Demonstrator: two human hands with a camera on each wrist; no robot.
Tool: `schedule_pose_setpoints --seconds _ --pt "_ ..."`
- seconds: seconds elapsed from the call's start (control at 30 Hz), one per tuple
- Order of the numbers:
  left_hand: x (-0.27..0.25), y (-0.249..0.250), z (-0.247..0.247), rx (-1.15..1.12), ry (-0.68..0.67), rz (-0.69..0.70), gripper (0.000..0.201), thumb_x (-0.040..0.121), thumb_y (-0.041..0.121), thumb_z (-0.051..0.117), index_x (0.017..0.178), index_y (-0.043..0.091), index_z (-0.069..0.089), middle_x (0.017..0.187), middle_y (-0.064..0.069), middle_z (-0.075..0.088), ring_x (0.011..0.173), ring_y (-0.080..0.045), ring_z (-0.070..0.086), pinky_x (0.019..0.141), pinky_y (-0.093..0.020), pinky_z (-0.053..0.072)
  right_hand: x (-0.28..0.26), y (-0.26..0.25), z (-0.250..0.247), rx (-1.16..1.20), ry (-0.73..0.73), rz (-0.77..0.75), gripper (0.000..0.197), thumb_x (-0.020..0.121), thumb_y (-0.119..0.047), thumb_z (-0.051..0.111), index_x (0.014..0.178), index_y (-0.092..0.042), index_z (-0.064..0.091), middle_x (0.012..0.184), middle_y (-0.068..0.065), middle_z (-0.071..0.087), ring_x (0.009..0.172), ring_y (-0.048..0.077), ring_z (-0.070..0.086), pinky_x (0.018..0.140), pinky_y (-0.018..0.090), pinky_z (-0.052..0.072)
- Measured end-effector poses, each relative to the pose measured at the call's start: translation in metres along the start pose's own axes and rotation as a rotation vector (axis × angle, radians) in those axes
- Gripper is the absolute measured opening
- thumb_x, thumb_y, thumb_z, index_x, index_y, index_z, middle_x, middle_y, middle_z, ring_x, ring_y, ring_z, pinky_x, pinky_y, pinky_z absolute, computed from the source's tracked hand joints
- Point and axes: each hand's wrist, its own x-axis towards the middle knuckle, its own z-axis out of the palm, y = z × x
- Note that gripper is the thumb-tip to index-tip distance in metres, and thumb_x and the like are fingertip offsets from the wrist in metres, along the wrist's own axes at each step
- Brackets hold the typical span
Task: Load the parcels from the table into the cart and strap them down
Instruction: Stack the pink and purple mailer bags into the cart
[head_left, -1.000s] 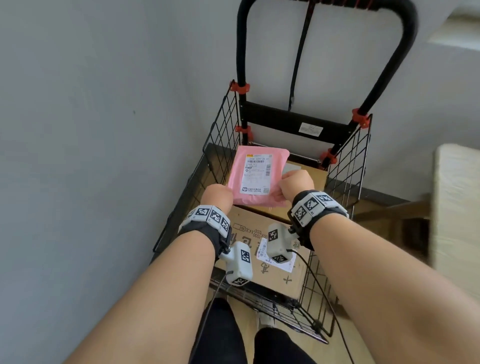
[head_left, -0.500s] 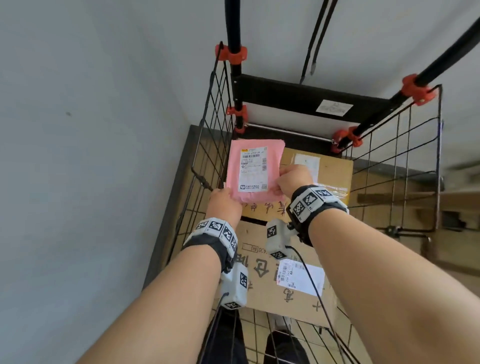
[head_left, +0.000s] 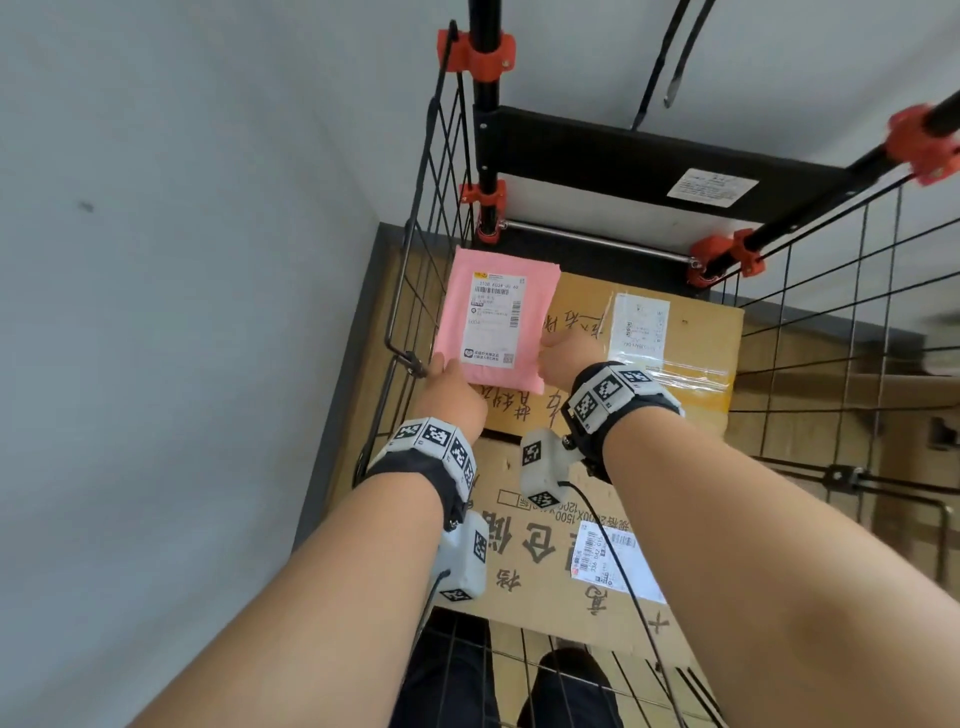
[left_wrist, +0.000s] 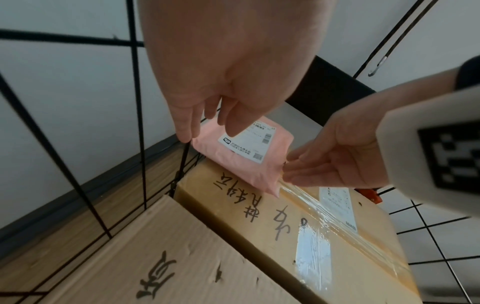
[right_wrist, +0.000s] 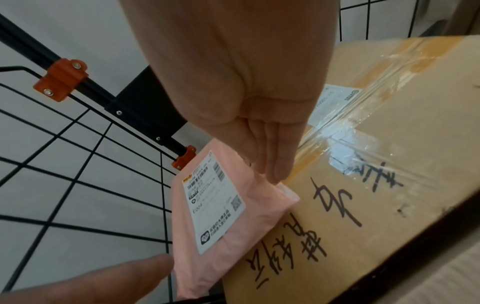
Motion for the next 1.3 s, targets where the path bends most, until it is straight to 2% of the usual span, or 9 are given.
schedule_pose_setpoints --seconds 0.1,0.27,0.43,0.57,0.67,0.73,0.87,1.0,1.3 --pt "-0.008 0.0 -0.001 0.034 -0.021 -0.015 0.053 0.088 -0.003 0.036 0.137 0.015 0.039 0.157 0.001 0.016 0.129 -0.025 0.043 0.1 -0.038 0.045 -0.011 0.005 -0.002 0.048 0.012 0.004 0.038 0.097 -0.01 0.047 0.135 -0.005 0.051 0.142 0.007 0.048 0.125 0.023 0.051 0.099 0.031 0.047" --pt "-0.034 0.012 -0.009 -0.031 0.036 0.032 0.043 0.088 0.0 0.039 0.128 0.012 0.048 0.139 -0.004 0.039 0.11 -0.025 0.054 0.09 -0.033 0.048 -0.041 0.023 -0.02 -0.019 -0.047 -0.001 0.041 0.097 -0.008 0.045 0.137 -0.004 0.049 0.135 0.014 0.054 0.124 0.028 0.053 0.104 0.037 0.045" --pt "-0.081 0.046 -0.022 -0.169 0.08 -0.002 0.042 0.094 0.012 0.045 0.137 0.013 0.044 0.135 -0.006 0.045 0.112 -0.027 0.054 0.097 -0.04 0.048 -0.084 0.057 -0.042 -0.082 -0.005 -0.066 0.042 0.095 -0.012 0.052 0.137 -0.006 0.049 0.137 0.005 0.053 0.126 0.021 0.052 0.102 0.032 0.047" --pt "-0.135 0.072 -0.024 -0.128 0.159 0.044 0.045 0.096 0.011 0.043 0.141 0.015 0.038 0.132 -0.007 0.047 0.114 -0.026 0.053 0.091 -0.034 0.048 -0.132 0.081 -0.07 0.259 0.082 -0.034 0.037 0.094 -0.015 0.053 0.13 -0.006 0.056 0.131 0.013 0.058 0.121 0.029 0.057 0.099 0.037 0.05" --pt "-0.177 0.093 -0.02 -0.084 0.209 0.075 0.046 0.097 0.009 0.043 0.142 0.016 0.038 0.133 -0.007 0.048 0.11 -0.026 0.053 0.085 -0.033 0.044 -0.174 0.106 -0.094 0.213 0.117 -0.129 0.044 0.096 -0.014 0.051 0.139 -0.006 0.046 0.139 0.012 0.051 0.126 0.027 0.052 0.101 0.035 0.048" --pt "-0.203 0.107 -0.016 -0.073 0.222 0.1 0.047 0.094 0.007 0.048 0.14 0.015 0.04 0.133 -0.009 0.048 0.101 -0.024 0.051 0.078 -0.033 0.041 -0.198 0.124 -0.109 0.425 0.162 -0.15 0.041 0.093 -0.012 0.055 0.133 -0.006 0.053 0.133 0.013 0.056 0.122 0.028 0.055 0.098 0.035 0.049" --pt "-0.247 0.131 -0.004 -0.079 0.243 0.211 0.048 0.097 0.013 0.04 0.145 0.021 0.037 0.134 -0.008 0.051 0.109 -0.027 0.057 0.086 -0.036 0.051 -0.239 0.164 -0.133 0.458 0.251 -0.117 0.032 0.092 -0.013 0.054 0.123 -0.005 0.062 0.122 0.016 0.062 0.113 0.032 0.06 0.097 0.043 0.051" --pt "-0.269 0.156 0.012 -0.028 0.234 0.368 0.044 0.095 0.014 0.038 0.138 0.021 0.045 0.13 -0.007 0.052 0.099 -0.027 0.062 0.077 -0.036 0.055 -0.263 0.204 -0.148 0.503 0.371 -0.082 0.025 0.092 -0.013 0.055 0.112 -0.008 0.068 0.108 0.013 0.066 0.103 0.029 0.064 0.092 0.043 0.054" --pt "-0.319 0.231 0.069 0.126 0.14 0.569 0.045 0.094 0.013 0.04 0.138 0.017 0.047 0.14 -0.008 0.048 0.121 -0.029 0.053 0.097 -0.035 0.044 -0.314 0.322 -0.162 0.684 0.543 0.068 0.011 0.087 -0.013 0.06 0.085 -0.022 0.066 0.07 -0.006 0.055 0.083 0.02 0.057 0.089 0.037 0.053"
